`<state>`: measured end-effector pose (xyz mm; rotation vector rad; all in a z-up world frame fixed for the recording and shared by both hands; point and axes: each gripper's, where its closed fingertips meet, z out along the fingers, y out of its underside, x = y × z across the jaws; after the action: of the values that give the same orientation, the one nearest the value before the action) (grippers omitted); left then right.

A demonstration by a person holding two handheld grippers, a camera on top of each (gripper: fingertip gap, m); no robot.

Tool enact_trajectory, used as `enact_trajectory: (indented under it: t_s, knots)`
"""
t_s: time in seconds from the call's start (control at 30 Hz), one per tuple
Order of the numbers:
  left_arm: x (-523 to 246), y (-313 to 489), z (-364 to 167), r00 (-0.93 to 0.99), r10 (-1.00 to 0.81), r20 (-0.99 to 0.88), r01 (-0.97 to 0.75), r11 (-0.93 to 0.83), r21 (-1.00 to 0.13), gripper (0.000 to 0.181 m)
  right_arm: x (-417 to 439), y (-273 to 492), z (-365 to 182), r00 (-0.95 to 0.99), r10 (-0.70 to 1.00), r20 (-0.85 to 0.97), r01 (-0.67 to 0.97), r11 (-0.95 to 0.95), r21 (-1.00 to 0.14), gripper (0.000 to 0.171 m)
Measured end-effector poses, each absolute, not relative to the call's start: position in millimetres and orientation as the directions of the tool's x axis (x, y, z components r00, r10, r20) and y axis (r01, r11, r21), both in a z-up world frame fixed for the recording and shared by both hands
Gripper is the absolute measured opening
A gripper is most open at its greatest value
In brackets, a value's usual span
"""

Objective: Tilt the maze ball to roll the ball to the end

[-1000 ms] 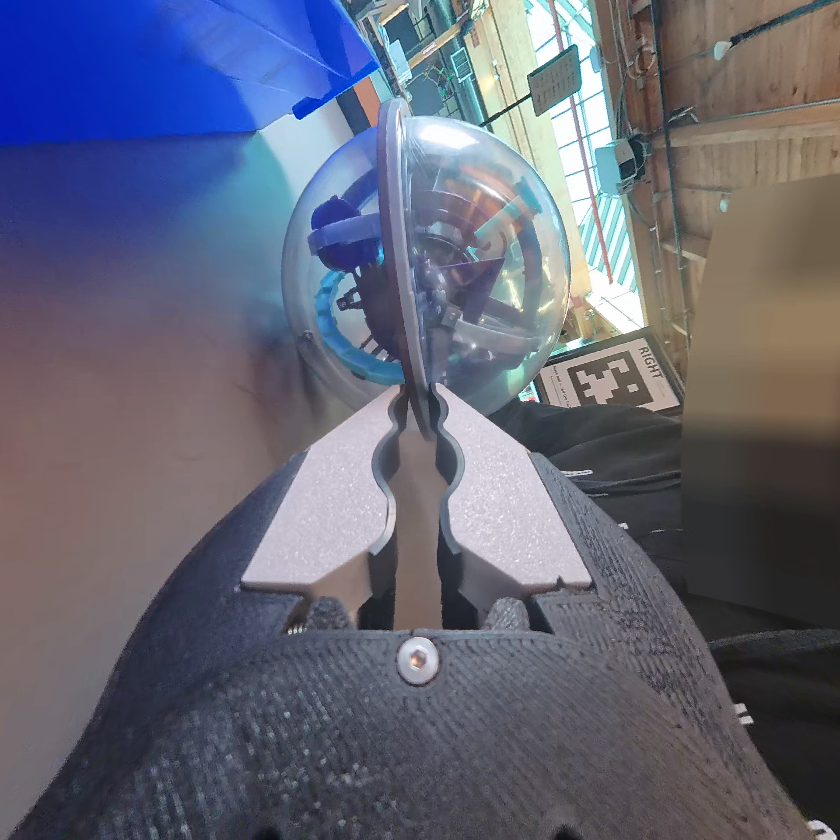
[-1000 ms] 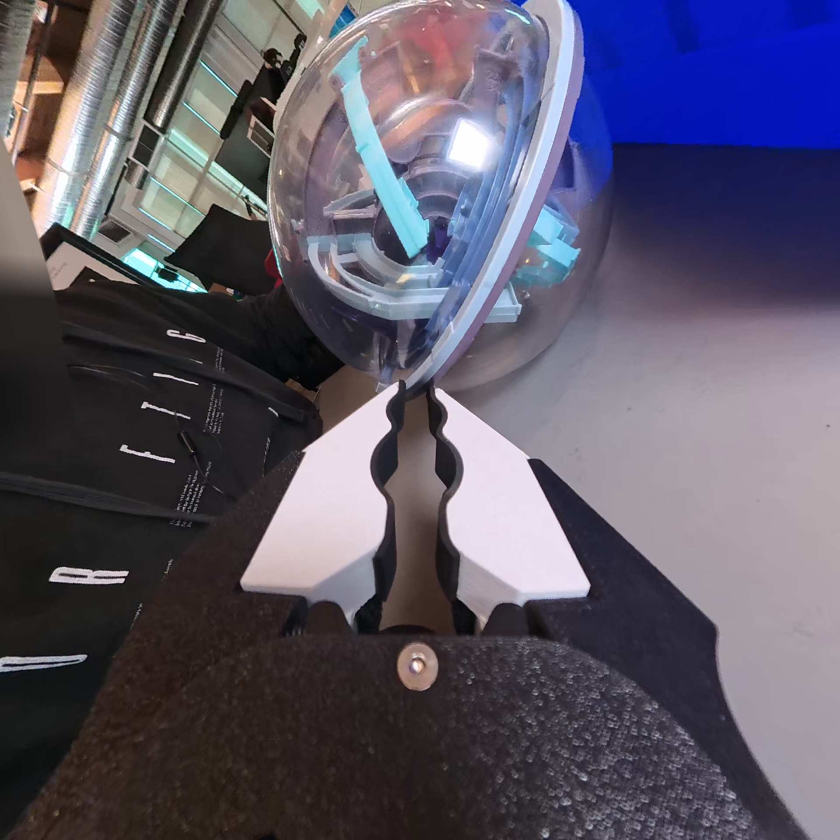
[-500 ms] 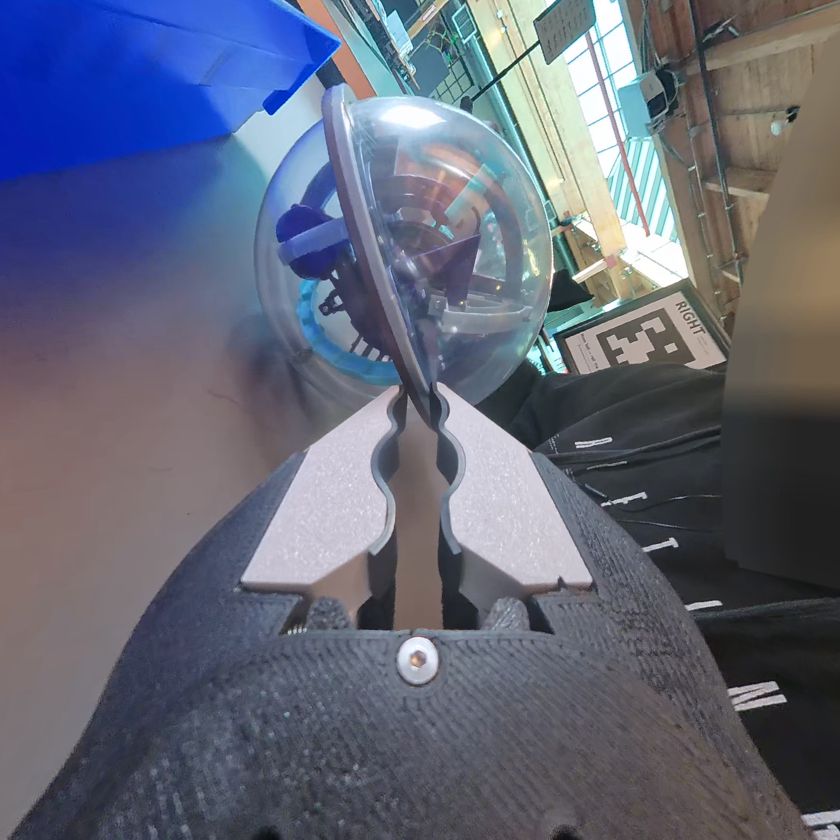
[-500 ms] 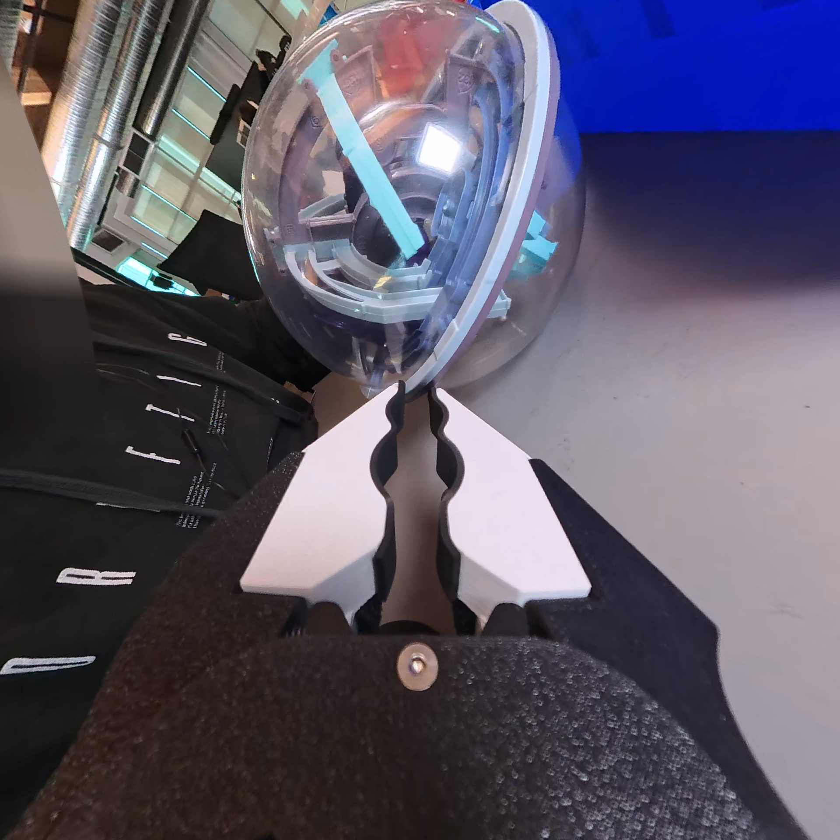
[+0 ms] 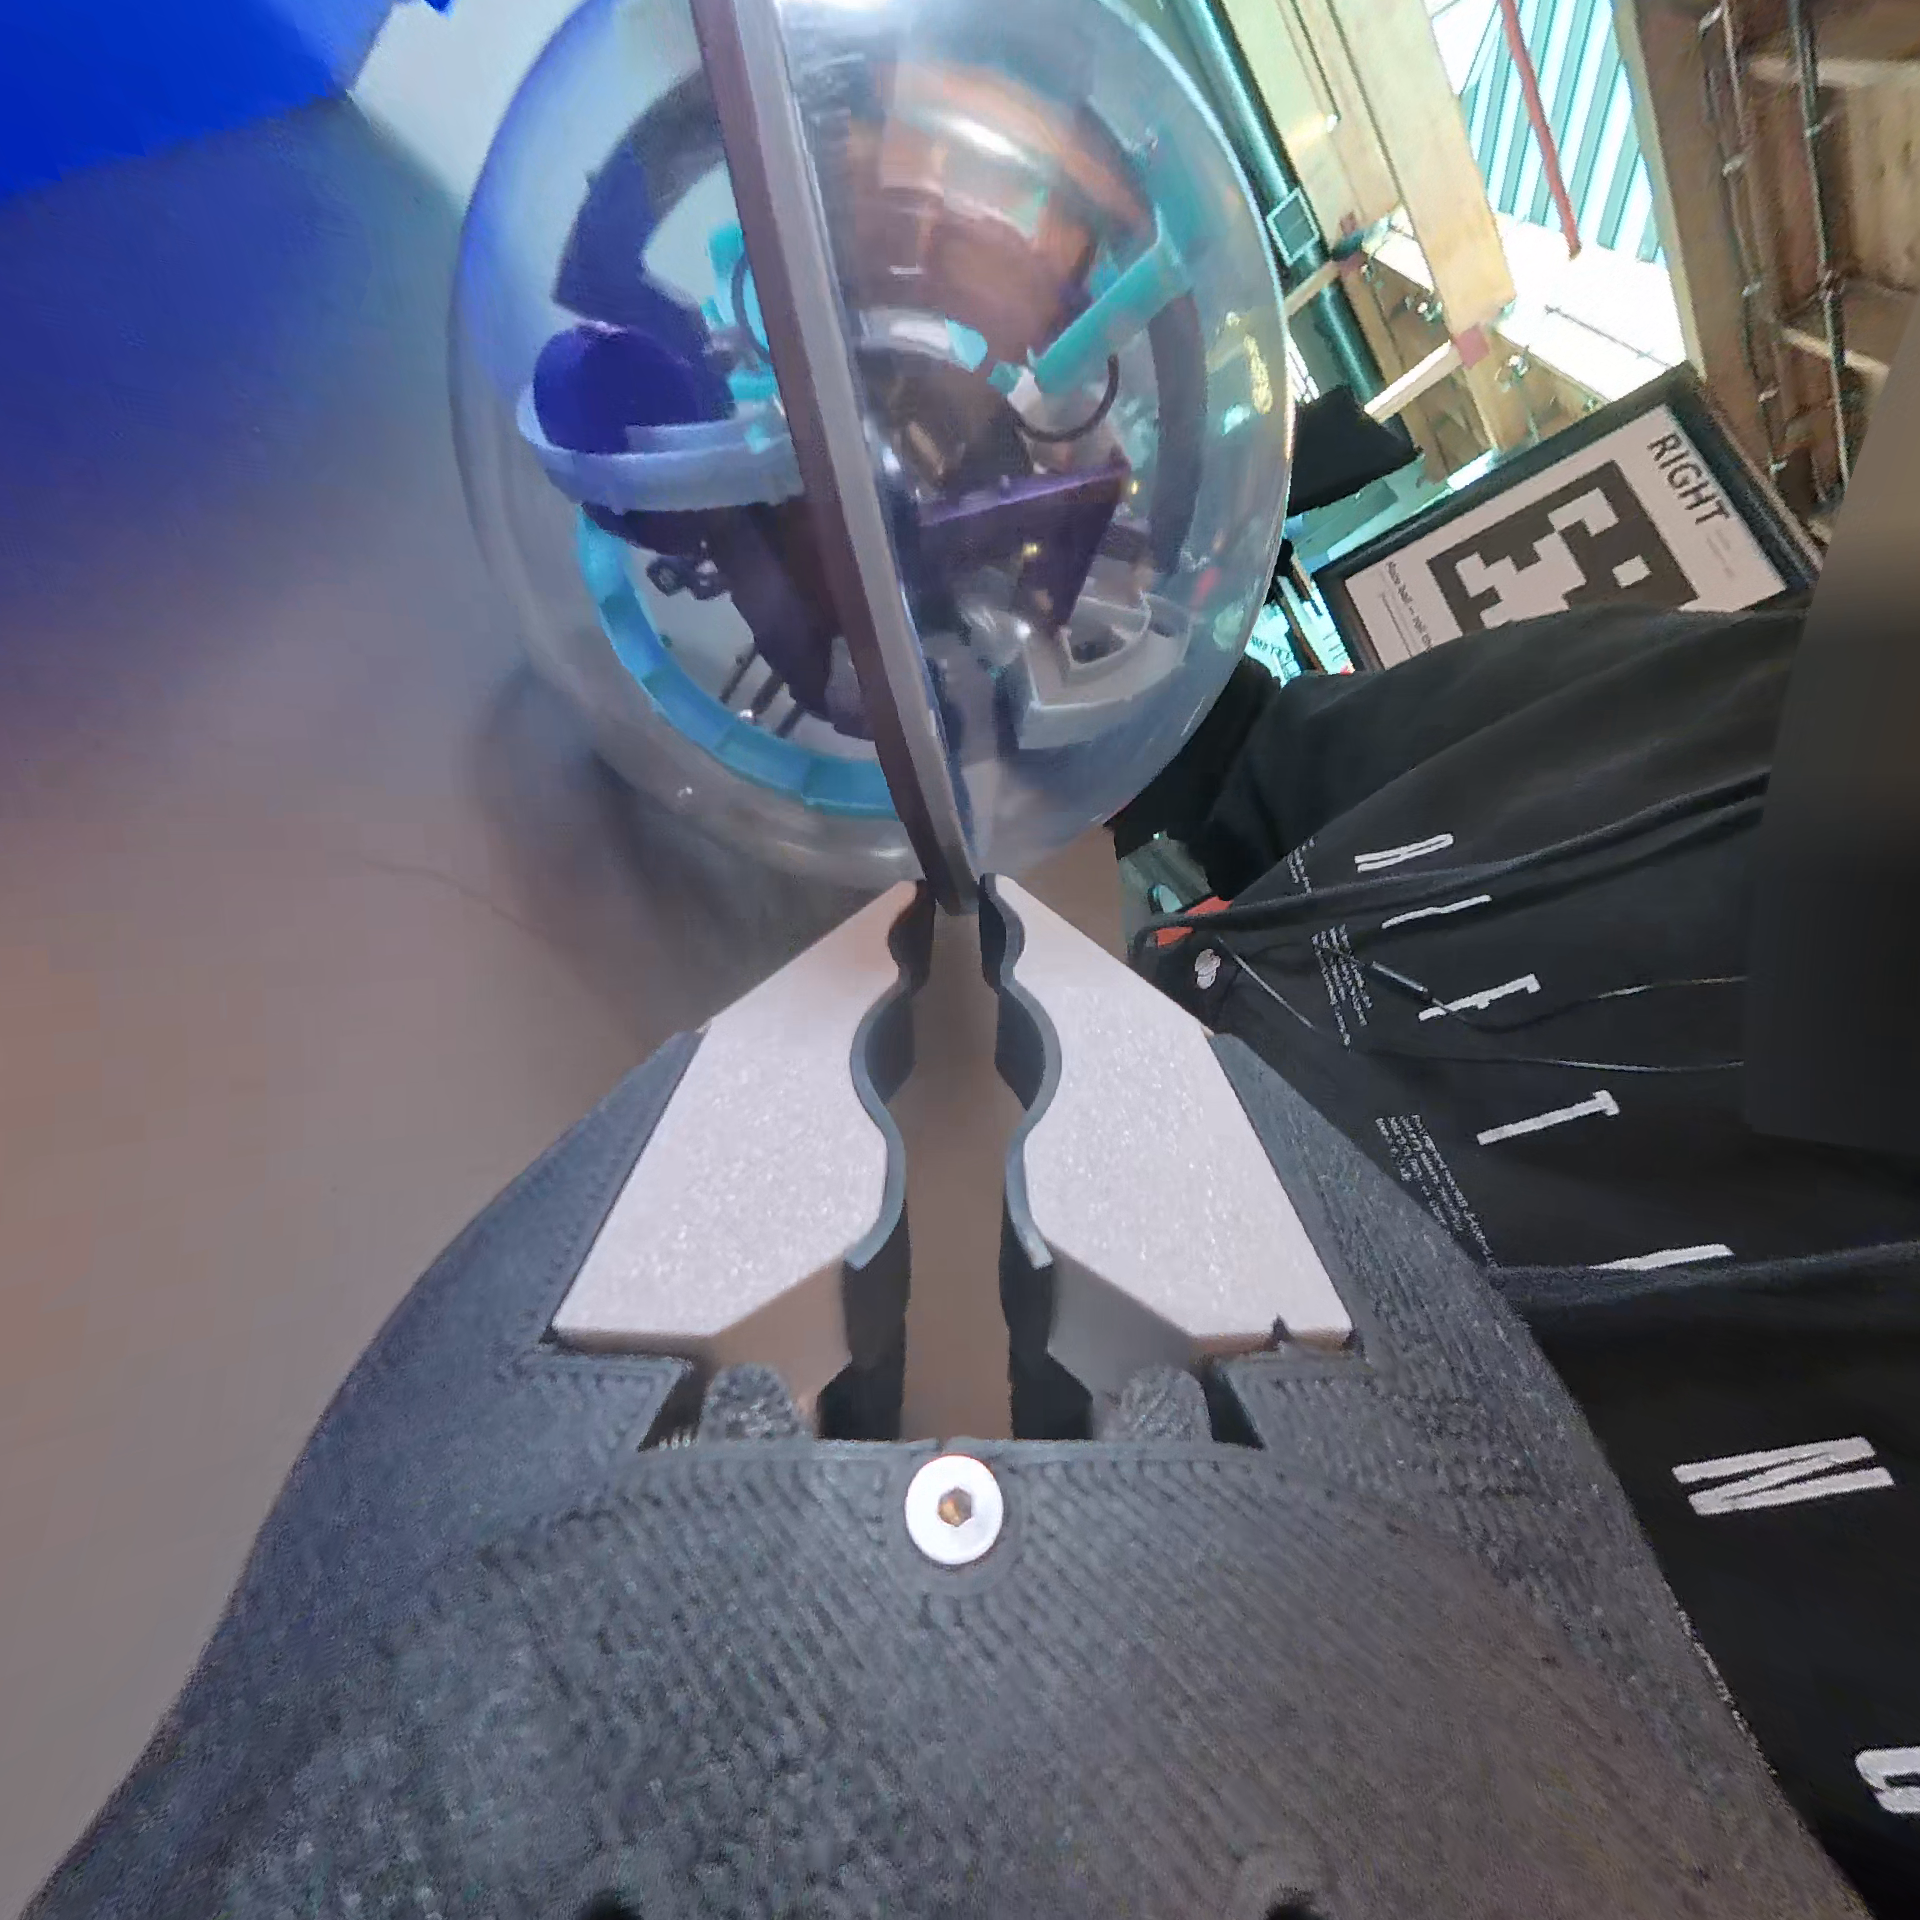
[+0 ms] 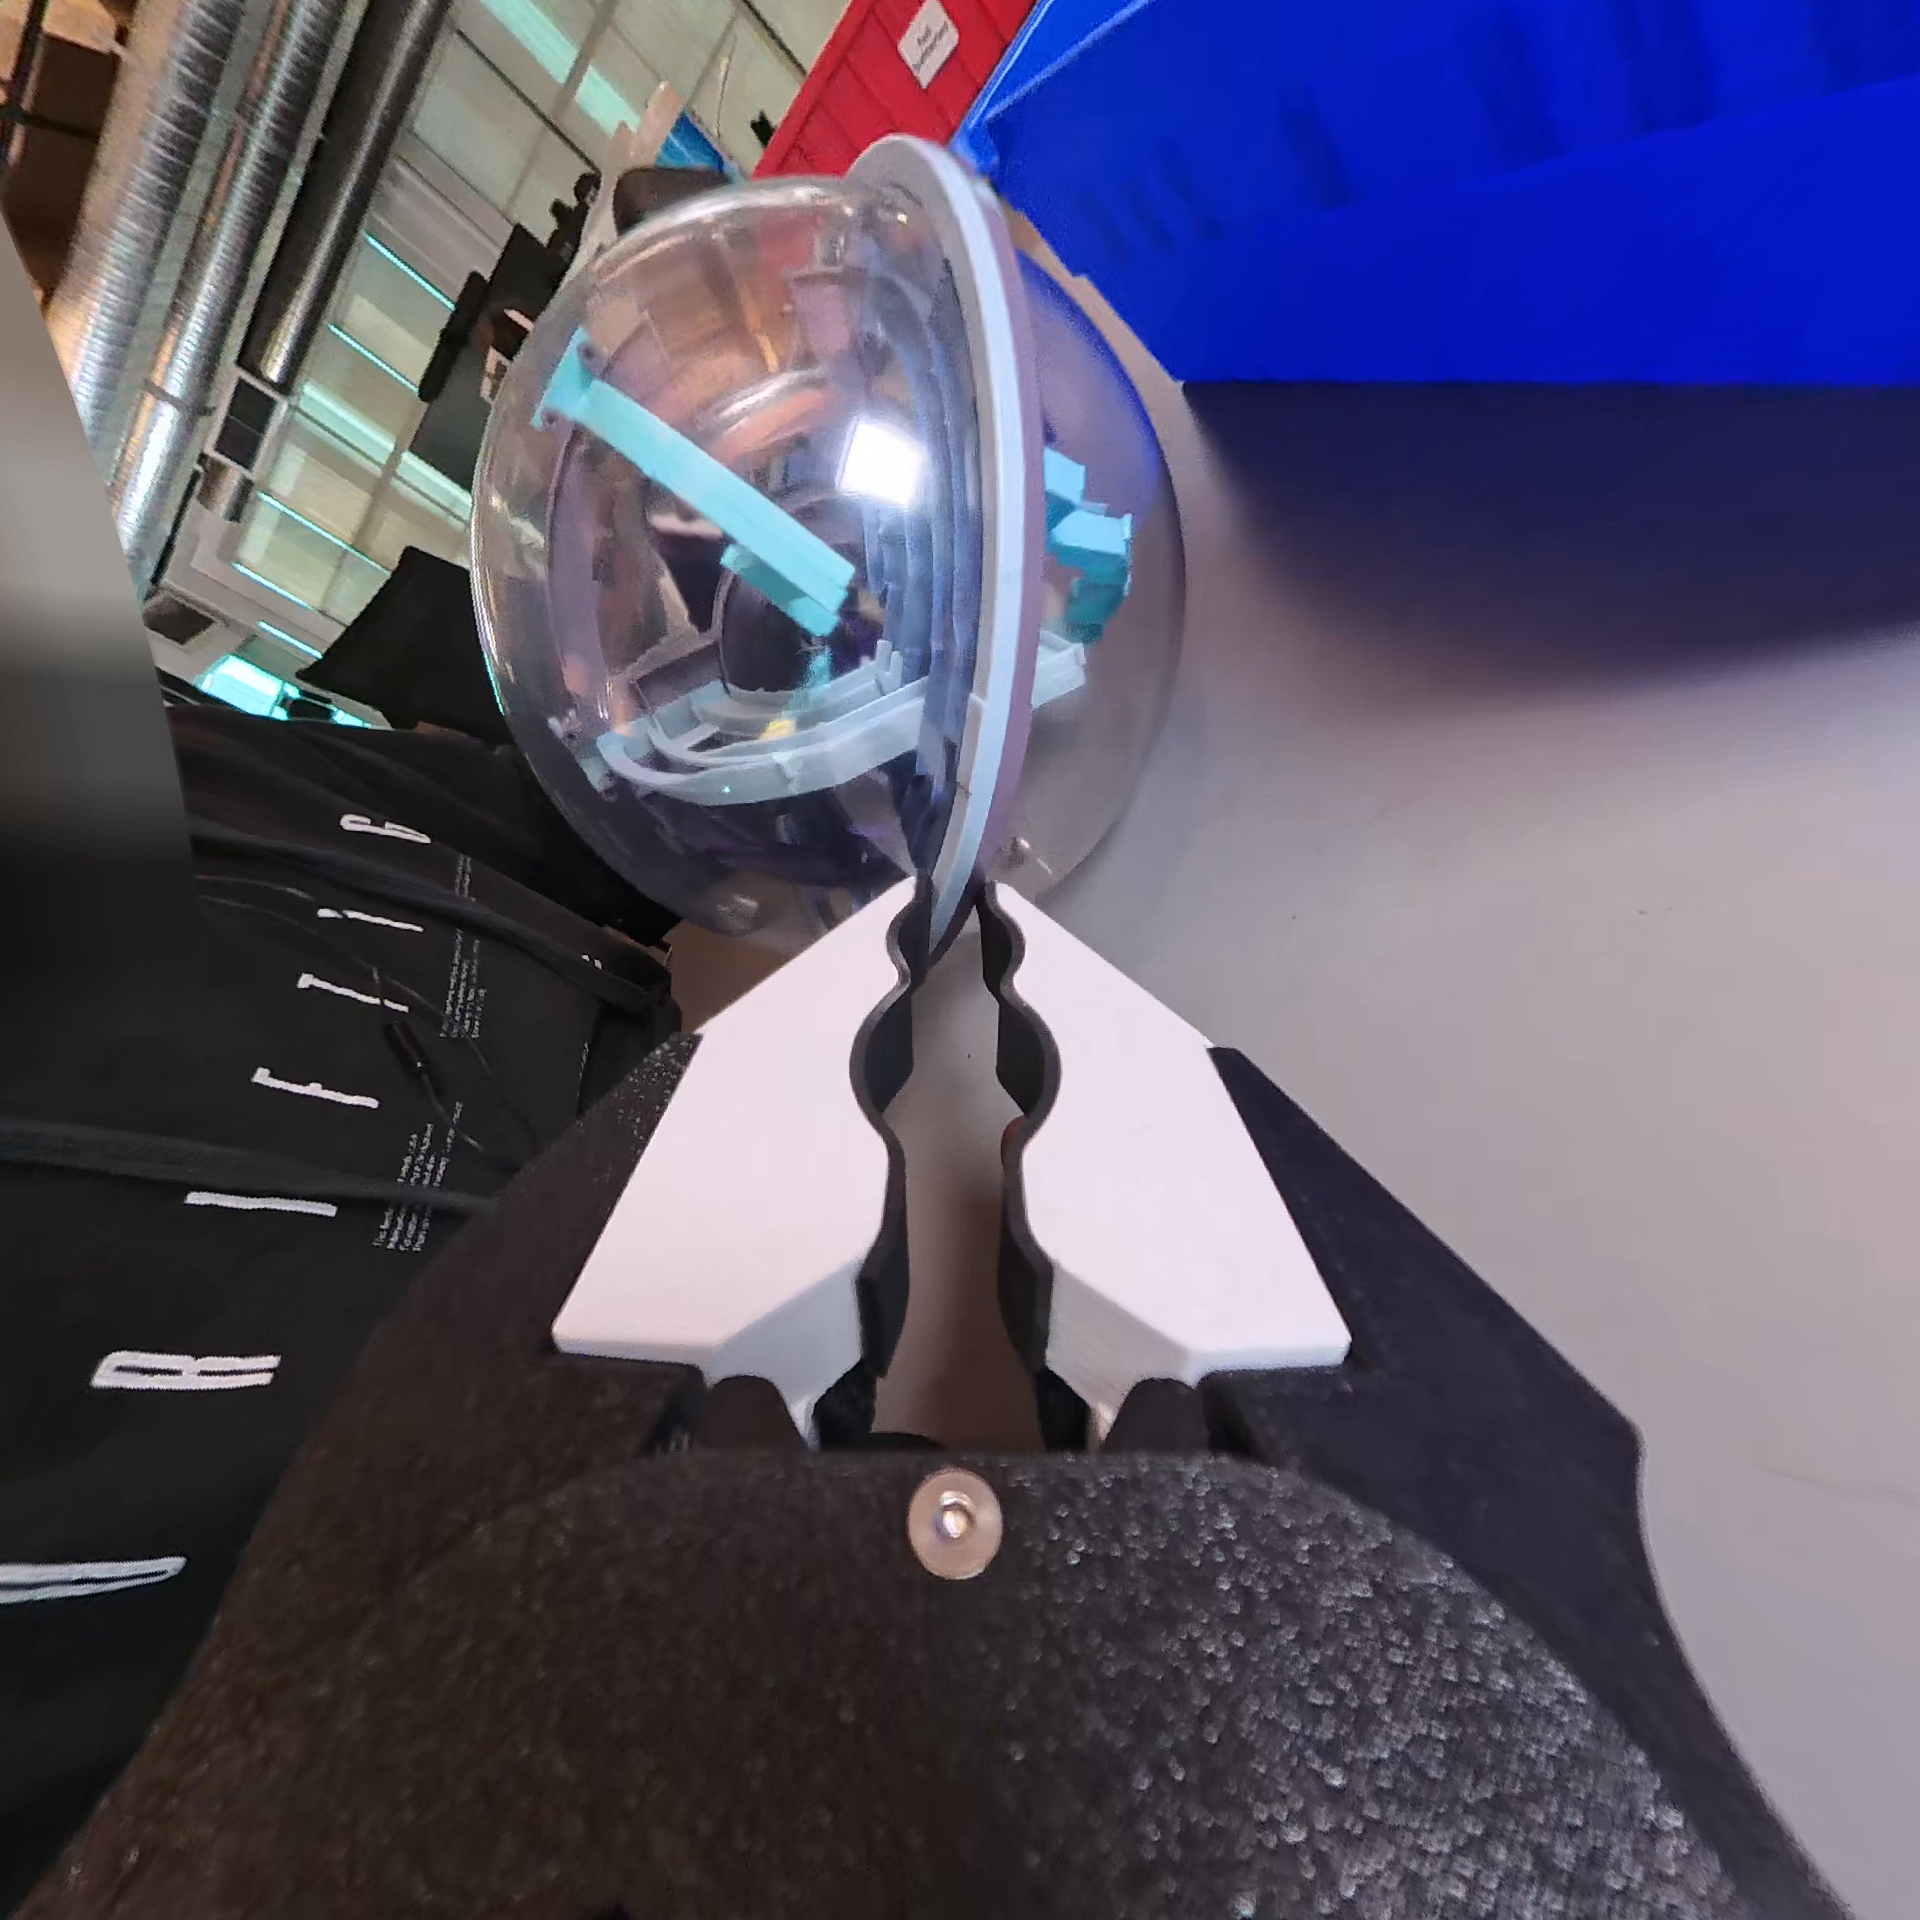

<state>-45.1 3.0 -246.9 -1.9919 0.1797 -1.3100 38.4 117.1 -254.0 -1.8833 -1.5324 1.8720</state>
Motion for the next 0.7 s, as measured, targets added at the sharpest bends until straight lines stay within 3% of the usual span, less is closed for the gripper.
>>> enact_trajectory:
  t_s: [0.3,0.5,0.7]
  knots:
    - [-40.6,3.3,-242.6,0.37,-0.463,0.805,0.318,-0.751,-0.578,0.007,32.1,130.6,-251.6,-0.206,0.665,-0.718,0.517,-0.549,-0.657,0.007]
    - [-48.6,8.1,-230.3,0.265,-0.439,0.859,0.42,-0.749,-0.513,0.0,29.7,136.0,-252.5,-0.179,0.651,-0.737,0.504,-0.583,-0.637,0.023]
    - [-46.5,9.2,-233.8,0.287,-0.431,0.855,0.413,-0.75,-0.517,0.0,29.4,130.7,-258.8,-0.164,0.655,-0.738,0.541,-0.566,-0.622,0.023]
